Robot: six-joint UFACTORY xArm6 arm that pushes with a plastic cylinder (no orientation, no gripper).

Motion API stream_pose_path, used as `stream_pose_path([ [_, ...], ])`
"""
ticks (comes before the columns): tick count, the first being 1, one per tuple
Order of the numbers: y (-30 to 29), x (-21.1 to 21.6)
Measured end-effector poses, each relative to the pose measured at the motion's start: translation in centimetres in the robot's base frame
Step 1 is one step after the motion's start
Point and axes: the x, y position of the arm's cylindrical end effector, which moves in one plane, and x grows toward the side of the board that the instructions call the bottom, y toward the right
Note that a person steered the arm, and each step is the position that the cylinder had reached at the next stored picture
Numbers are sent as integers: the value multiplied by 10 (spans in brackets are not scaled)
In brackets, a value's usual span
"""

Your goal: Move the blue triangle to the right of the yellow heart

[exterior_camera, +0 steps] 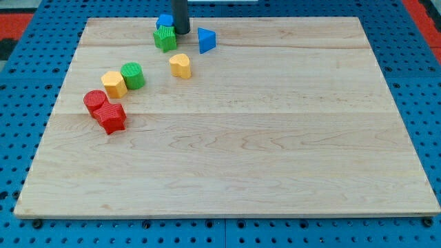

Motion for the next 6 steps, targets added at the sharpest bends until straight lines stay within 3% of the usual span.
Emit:
stream_pose_path([
  [1,66,7],
  [2,118,50],
  [3,132,89],
  [4,134,35],
  [5,104,20],
  [6,76,46],
])
